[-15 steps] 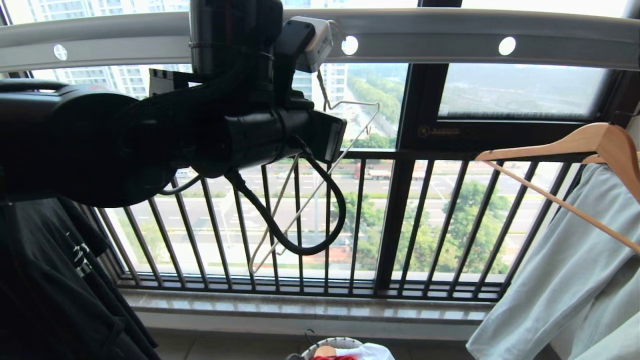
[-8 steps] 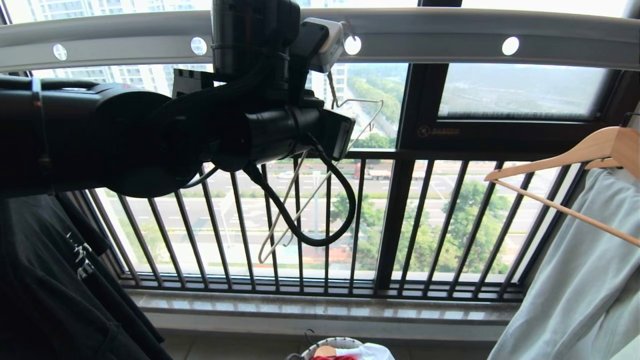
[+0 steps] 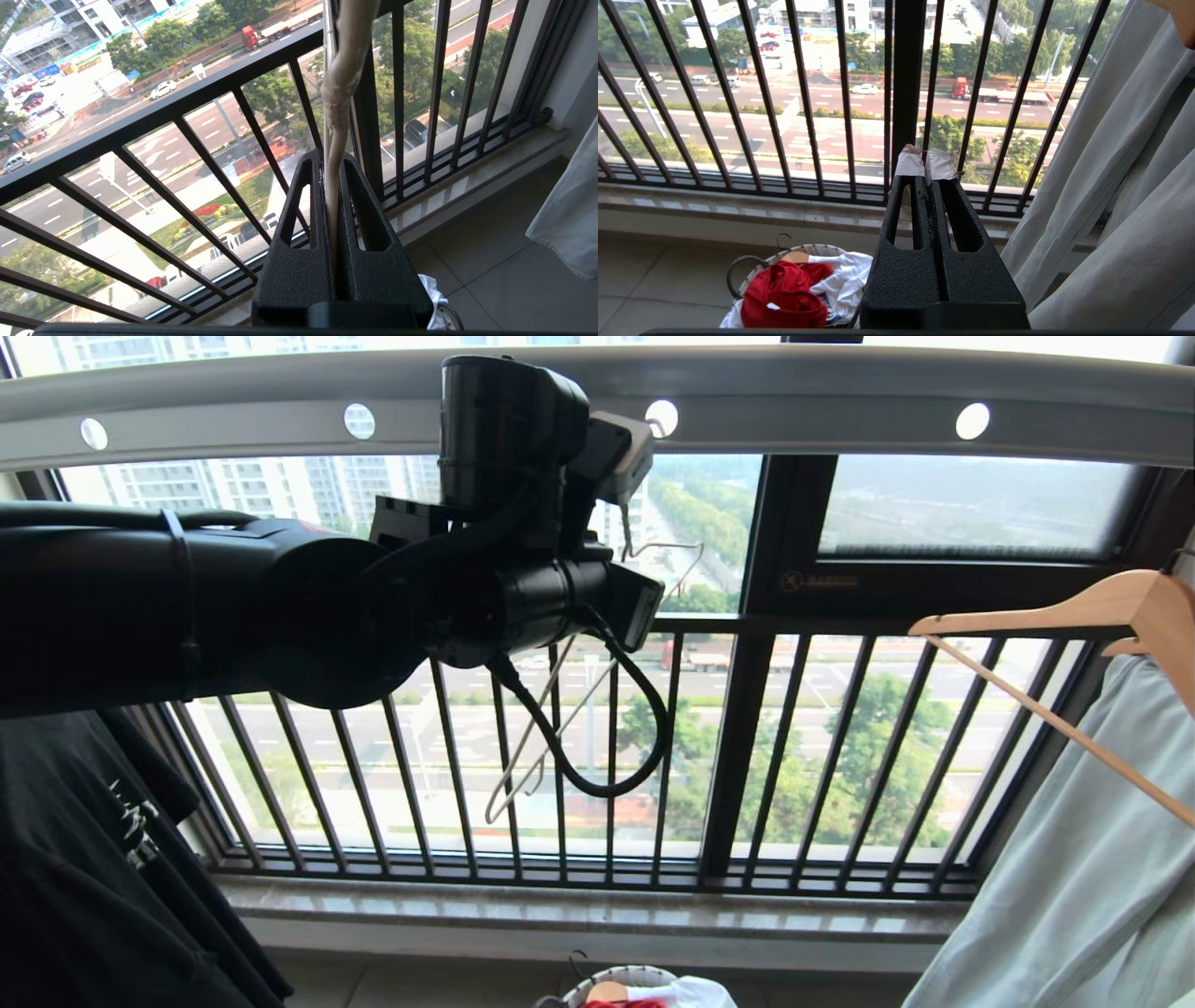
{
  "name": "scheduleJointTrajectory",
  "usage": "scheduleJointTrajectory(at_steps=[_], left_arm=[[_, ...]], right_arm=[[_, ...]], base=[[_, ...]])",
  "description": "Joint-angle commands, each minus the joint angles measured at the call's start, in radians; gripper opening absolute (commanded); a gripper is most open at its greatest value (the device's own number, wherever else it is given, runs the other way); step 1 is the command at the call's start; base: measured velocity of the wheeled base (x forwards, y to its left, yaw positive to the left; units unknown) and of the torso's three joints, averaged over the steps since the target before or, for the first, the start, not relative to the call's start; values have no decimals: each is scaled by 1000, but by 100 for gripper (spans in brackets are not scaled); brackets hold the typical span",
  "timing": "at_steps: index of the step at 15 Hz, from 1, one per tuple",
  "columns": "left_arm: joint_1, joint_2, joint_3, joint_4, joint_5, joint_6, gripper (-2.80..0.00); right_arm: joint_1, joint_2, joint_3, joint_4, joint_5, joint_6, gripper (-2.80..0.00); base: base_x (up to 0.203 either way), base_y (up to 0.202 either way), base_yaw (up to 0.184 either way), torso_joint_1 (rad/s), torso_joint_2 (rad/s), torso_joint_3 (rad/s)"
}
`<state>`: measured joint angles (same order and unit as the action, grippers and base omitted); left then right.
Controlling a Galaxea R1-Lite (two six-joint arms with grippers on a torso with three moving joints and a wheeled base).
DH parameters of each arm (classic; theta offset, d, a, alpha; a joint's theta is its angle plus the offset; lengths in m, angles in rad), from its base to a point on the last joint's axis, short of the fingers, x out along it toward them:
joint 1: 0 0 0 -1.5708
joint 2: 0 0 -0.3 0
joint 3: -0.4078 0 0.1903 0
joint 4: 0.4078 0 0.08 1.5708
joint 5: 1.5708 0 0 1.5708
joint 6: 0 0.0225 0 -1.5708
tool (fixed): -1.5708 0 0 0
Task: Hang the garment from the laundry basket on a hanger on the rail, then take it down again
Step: Hang the clothes rack on the clothesline
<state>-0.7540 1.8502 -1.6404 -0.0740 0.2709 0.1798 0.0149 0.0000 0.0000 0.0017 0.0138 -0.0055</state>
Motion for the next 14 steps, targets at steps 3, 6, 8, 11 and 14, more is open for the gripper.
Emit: scheduleJointTrajectory(at_steps=[3,6,8,11,14], left_arm=[[13,10,1,6,2,9,-280],[13,8,5,10,1,9,-280],[13,6,9,10,1,9,-280],[13,6,13,10,1,9,0],[13,4,13,11,1,9,0]], right_arm=[[0,2,0,0,0,0,-280],[0,2,0,0,0,-1,-280],[0,2,0,0,0,1,-280],[0,2,0,0,0,-1,-280],[0,2,0,1,0,-1,-280]], base=[[0,0,0,0,0,0],[0,0,0,0,0,0],[0,0,0,0,0,0],[0,0,0,0,0,0],[0,0,0,0,0,0]])
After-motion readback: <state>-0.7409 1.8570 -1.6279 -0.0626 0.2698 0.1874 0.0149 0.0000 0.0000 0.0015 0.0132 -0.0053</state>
